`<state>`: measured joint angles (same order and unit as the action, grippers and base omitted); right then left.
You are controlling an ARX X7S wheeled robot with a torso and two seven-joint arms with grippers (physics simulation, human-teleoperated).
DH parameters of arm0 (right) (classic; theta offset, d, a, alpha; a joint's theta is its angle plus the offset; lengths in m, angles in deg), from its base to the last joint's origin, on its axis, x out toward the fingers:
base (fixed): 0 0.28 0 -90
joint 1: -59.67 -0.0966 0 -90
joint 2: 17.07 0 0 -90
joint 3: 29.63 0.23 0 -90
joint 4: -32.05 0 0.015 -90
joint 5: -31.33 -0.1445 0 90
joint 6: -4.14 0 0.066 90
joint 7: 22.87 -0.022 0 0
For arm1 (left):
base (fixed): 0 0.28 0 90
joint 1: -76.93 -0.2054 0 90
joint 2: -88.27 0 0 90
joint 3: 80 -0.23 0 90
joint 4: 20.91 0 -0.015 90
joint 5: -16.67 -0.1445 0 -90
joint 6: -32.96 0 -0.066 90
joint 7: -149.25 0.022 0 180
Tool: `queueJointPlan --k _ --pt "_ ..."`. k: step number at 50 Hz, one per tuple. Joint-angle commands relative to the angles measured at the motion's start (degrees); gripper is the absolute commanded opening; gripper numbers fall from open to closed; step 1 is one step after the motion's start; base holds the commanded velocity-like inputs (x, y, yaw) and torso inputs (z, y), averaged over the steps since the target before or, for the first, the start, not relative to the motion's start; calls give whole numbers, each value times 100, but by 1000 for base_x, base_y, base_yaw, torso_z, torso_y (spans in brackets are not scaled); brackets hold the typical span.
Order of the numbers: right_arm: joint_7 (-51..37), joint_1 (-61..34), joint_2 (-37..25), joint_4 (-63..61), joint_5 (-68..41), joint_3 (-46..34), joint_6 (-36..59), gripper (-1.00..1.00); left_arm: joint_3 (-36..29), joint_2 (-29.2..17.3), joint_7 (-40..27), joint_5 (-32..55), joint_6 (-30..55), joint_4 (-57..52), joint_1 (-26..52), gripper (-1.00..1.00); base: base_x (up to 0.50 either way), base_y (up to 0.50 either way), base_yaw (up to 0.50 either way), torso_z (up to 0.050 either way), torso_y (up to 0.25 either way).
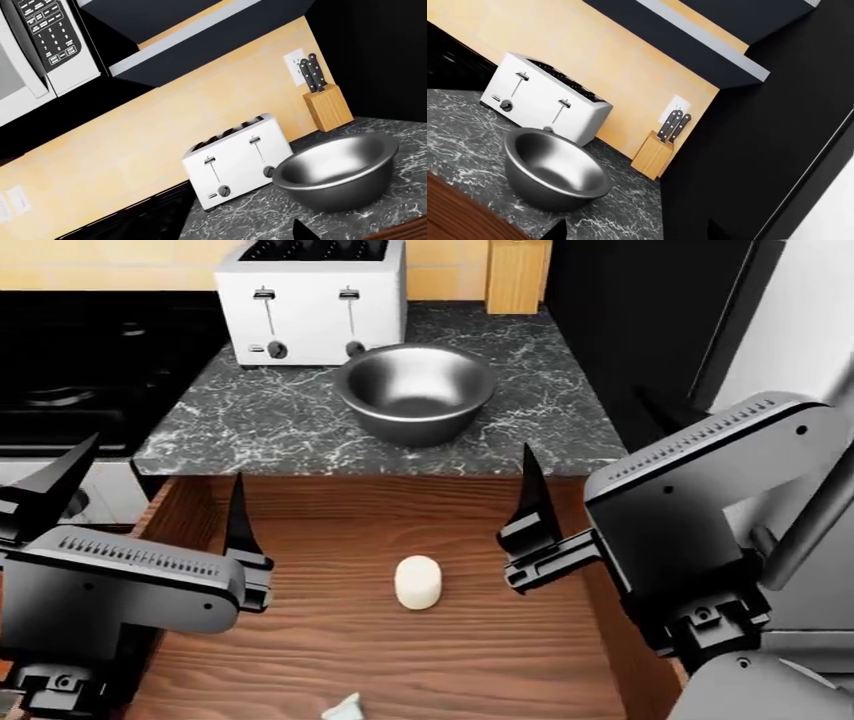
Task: Place the bar in the bowl and close the drawer.
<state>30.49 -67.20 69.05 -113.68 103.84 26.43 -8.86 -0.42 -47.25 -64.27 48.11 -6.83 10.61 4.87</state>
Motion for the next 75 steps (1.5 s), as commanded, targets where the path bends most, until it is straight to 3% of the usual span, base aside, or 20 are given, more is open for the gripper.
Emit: queueJointPlan --k 1,57,65,75 --pt "-27 2 -29 20 -23 -41 0 100 -68 -66 -85 55 -56 30 22 100 0 207 0 0 0" --pt "-412 191 -81 -14 -367 11 -125 100 -367 -195 -225 4 -367 248 25 100 36 92 0 0 0" --pt "44 -45 -20 88 113 -159 142 100 -348 -236 -246 -4 -446 265 -69 100 0 0 0 0 0" --pt "1679 -589 198 863 1462 -274 637 100 -472 -201 -226 -97 -532 381 -40 100 0 0 0 0 0"
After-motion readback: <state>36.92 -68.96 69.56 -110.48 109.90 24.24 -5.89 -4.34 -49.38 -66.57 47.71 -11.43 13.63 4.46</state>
